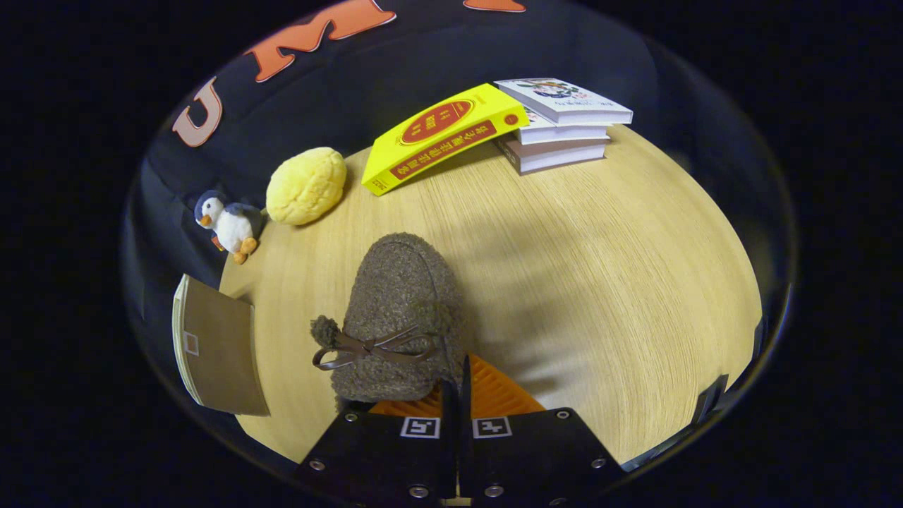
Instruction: Open the storage box then place both shoes into the box .Put the left shoe in first, then the right shoe, with the right side of both shoes facing outward in a uniform manner.
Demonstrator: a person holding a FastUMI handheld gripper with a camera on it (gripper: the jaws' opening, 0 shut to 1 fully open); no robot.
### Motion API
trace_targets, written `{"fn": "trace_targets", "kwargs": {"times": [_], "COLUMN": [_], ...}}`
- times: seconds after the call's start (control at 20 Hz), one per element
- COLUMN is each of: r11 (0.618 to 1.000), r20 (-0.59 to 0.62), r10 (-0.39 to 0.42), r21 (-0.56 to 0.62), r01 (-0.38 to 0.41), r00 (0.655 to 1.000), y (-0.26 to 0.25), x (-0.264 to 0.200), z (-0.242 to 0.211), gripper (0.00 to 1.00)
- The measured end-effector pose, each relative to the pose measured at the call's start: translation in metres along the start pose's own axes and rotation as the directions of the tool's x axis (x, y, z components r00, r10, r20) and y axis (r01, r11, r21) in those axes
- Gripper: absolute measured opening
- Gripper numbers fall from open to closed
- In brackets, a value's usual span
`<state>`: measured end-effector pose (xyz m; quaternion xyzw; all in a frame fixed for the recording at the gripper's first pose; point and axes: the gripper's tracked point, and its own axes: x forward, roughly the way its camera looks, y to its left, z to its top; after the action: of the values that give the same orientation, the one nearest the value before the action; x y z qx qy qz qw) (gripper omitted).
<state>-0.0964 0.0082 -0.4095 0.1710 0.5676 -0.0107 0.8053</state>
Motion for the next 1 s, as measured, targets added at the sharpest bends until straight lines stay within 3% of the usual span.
{"fn": "trace_targets", "kwargs": {"times": [0.45, 1.0], "r11": [1.000, 0.988], "r20": [0.049, 0.025], "r10": [0.025, 0.080], "r21": [-0.021, -0.136], "r01": [-0.024, -0.076], "r00": [0.998, 0.997], "y": [0.188, 0.365], "x": [-0.067, -0.085], "z": [-0.006, -0.034], "gripper": [0.03, 0.03]}}
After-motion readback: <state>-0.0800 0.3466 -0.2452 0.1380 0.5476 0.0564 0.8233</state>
